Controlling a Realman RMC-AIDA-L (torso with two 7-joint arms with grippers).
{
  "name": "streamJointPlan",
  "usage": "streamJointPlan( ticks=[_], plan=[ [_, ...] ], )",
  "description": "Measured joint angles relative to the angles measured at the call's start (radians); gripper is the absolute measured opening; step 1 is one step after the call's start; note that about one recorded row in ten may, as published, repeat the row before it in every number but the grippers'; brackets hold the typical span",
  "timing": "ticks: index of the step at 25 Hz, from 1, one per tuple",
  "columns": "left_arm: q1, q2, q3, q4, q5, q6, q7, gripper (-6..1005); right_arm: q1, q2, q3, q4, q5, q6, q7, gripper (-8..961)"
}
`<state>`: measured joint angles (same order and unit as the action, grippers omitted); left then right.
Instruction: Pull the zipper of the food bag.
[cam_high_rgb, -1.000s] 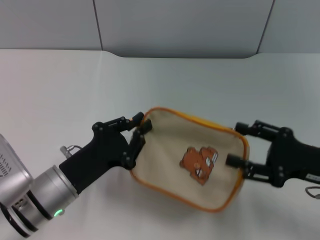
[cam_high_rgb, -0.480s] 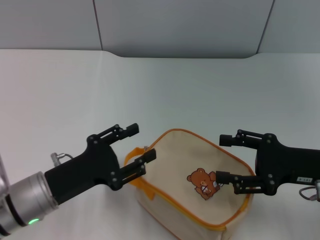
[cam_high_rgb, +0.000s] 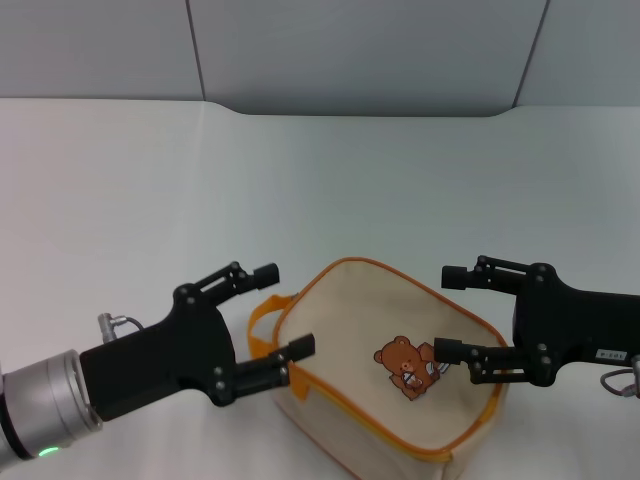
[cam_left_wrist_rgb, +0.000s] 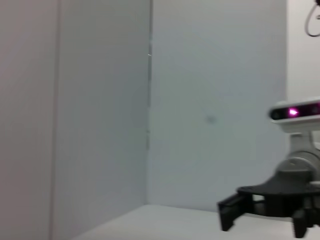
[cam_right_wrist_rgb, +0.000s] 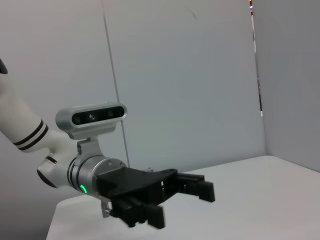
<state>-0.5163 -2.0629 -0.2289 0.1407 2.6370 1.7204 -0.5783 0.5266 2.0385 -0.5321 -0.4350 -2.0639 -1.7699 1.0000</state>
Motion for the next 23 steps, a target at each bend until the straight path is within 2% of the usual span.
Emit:
streamJointPlan(
  ticks=[6, 23],
  plan=[
    [-0.012, 0.0, 0.041, 0.007, -0.001, 0.006, 0.0, 827, 0.0, 0.0, -0.001, -0.001, 0.0, 0.0, -0.003, 833],
    [0.009, -0.004, 0.031, 0.016, -0.011, 0.041, 0.013, 827, -0.016, 0.005, 0.008, -0.005, 0.007, -0.006, -0.019, 834]
  ],
)
